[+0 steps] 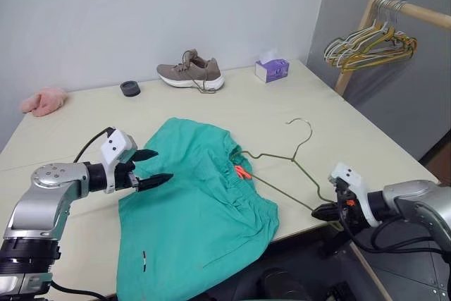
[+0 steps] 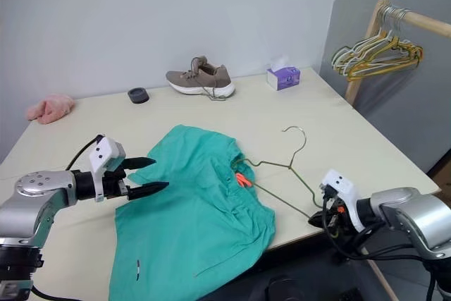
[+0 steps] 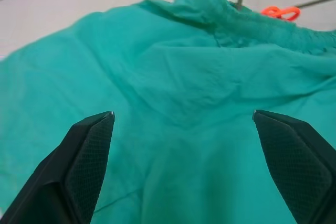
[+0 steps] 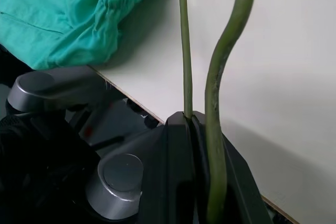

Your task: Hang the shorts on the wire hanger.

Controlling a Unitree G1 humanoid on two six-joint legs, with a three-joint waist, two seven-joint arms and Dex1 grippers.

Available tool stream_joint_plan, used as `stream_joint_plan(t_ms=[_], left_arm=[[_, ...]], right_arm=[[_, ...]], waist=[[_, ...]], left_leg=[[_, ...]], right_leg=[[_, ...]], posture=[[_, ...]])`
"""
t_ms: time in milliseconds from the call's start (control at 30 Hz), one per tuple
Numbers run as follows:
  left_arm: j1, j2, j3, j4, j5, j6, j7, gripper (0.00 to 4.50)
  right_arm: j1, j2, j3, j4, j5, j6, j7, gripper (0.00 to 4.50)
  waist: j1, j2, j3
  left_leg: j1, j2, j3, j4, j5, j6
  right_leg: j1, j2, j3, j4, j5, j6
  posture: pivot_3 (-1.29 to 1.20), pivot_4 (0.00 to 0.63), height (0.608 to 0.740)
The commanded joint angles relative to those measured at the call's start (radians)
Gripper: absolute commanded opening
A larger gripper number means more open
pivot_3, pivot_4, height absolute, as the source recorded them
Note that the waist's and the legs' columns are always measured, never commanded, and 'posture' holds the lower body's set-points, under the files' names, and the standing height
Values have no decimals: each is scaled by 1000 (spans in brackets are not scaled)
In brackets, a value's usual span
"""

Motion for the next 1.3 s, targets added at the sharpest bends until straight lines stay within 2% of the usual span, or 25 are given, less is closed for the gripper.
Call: stream_joint_plan(t_ms=[33,233,400,533,767,933,1033,1167,1300], left_arm=[[-9,12,35,2,7,-32,13,4461],[2,10,32,-4,7,-40,19,4461],[-6,7,25,4,9,-48,25,4461],[-18,-1,24,16,12,-58,37,4461],[-29,-21,43,21,9,-66,73,4461],[-27,-25,45,22,9,-73,84,4461],[-29,-30,48,24,8,-76,90,4461],[-28,-37,57,25,6,-77,109,4461],[-32,-51,76,33,-9,-67,131,4461]], right_arm=[[-24,-4,-8,18,5,14,-34,0],[-81,30,-4,100,34,83,-65,0],[-184,78,-3,150,95,185,-59,0],[-264,136,26,205,131,262,-64,0],[-299,239,51,251,127,308,-137,0],[-366,387,-50,348,107,384,-249,0],[-407,440,-105,385,107,391,-296,0],[-424,431,-112,364,119,368,-306,0],[-426,357,-33,287,96,227,-266,0]], waist=[[3,0,0],[7,0,0],[7,0,0],[10,0,0],[23,0,0],[23,1,0],[24,1,0],[26,1,0],[24,1,0]], left_leg=[[0,0,0,0,0,0],[0,0,0,0,0,0],[0,0,0,0,0,0],[0,0,0,0,0,0],[0,0,0,0,0,0],[0,0,0,1,0,0],[-1,0,0,1,0,0],[-2,0,-1,1,0,0],[-2,-1,0,1,0,0]], right_leg=[[0,0,0,0,0,0],[0,0,0,0,0,0],[0,0,0,0,0,0],[0,0,0,0,0,0],[-1,0,0,0,0,0],[-1,0,0,1,1,0],[-2,0,1,1,1,0],[-3,0,0,1,3,-3],[-3,0,1,1,3,-2]], posture=[[-276,0,740],[-272,0,740],[-273,0,740],[-267,0,740],[-257,0,740],[-253,0,740],[-253,0,740],[-249,0,740],[-250,0,740]])
